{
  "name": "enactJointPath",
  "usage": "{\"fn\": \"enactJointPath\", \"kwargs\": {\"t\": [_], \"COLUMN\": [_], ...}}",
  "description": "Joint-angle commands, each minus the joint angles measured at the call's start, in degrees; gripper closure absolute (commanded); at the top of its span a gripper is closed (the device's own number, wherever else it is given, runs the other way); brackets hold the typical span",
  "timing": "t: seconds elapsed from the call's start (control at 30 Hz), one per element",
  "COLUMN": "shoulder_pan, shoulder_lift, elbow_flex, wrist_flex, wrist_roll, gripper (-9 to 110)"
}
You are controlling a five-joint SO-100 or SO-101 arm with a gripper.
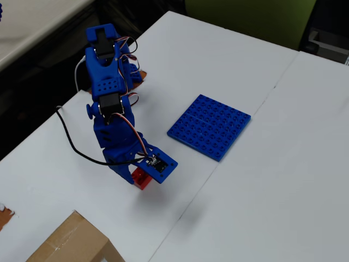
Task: Pick up the 2x2 red block and go up the 8x8 blue block.
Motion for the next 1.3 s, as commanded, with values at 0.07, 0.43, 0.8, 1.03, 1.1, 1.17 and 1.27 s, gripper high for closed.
{"fn": "enactJointPath", "kwargs": {"t": [0.07,0.43,0.8,1.03,1.1,1.17,1.27], "shoulder_pan": [0.0,0.53,0.97,1.49,1.49,1.49,1.32], "shoulder_lift": [-0.09,-2.2,-2.37,-1.93,-1.93,-1.93,-1.93], "elbow_flex": [-2.72,-2.72,-2.72,-2.72,-2.72,-2.72,-2.72], "wrist_flex": [-0.62,-1.49,0.0,1.58,1.58,1.58,1.41], "wrist_roll": [-1.23,-2.11,-3.25,-4.57,-4.39,-4.48,-4.13], "gripper": [70,71,74,74,74,74,74]}}
